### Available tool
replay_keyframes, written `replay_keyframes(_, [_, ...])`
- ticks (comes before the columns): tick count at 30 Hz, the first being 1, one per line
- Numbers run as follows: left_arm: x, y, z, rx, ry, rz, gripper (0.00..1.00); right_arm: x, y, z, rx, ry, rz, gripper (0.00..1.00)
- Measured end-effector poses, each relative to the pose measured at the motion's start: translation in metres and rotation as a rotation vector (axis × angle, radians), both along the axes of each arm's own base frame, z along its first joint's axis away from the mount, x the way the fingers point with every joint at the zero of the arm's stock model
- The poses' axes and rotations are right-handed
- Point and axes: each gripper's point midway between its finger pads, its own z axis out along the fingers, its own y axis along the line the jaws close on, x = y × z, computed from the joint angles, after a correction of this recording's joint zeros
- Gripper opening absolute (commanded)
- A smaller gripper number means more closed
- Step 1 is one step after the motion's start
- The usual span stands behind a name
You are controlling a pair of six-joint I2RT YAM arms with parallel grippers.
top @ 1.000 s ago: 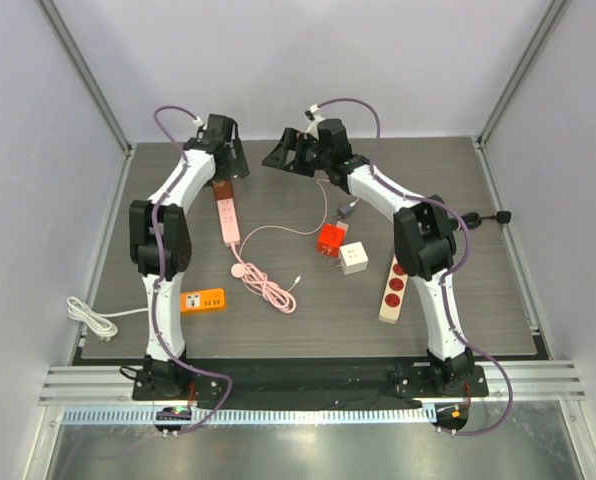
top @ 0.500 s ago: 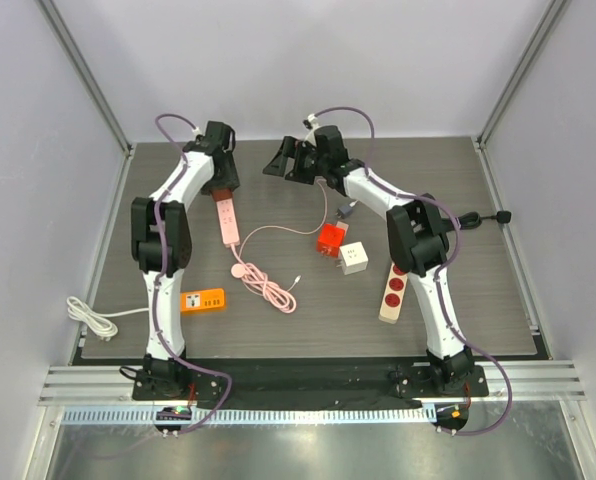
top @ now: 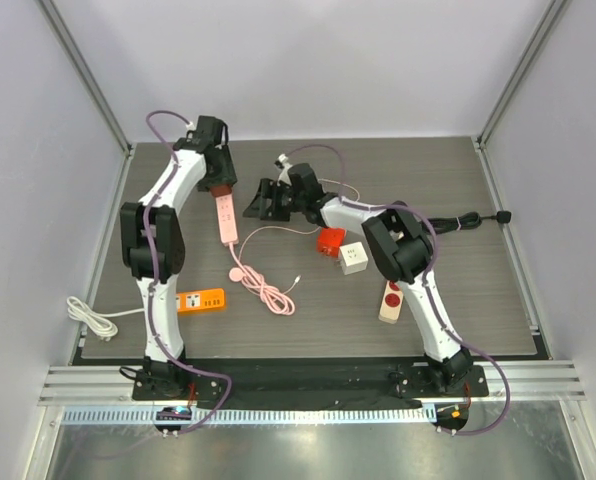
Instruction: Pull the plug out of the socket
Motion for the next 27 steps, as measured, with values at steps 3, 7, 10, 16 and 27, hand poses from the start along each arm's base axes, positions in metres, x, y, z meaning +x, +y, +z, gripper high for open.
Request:
replay_keyframes(3, [-0.002, -0.001, 0.017, -0.014, -0.029, -0.002, 0.00, -0.013, 0.020, -0.001, 0.046, 0.004, 0.042, 0.78])
replay_keyframes(7, [-0.003, -0.005, 0.033, -0.038, -0.060, -0.005, 0.00, -0.025, 0.044, 0.010, 0.137, -0.004, 0.080, 0.78])
replay_keyframes(10, [-0.003, -0.007, 0.035, -0.055, -0.063, -0.003, 0.00, -0.022, 0.056, 0.013, 0.196, -0.008, 0.078, 0.78])
replay_keyframes(16, [-0.006, -0.009, 0.028, -0.072, -0.047, -0.001, 0.00, -0.010, 0.062, -0.011, 0.230, 0.047, 0.041, 0.72])
replay_keyframes(27, [-0.007, -0.012, 0.025, -0.093, -0.042, 0.001, 0.00, 0.007, 0.071, -0.010, 0.267, 0.056, -0.007, 0.66])
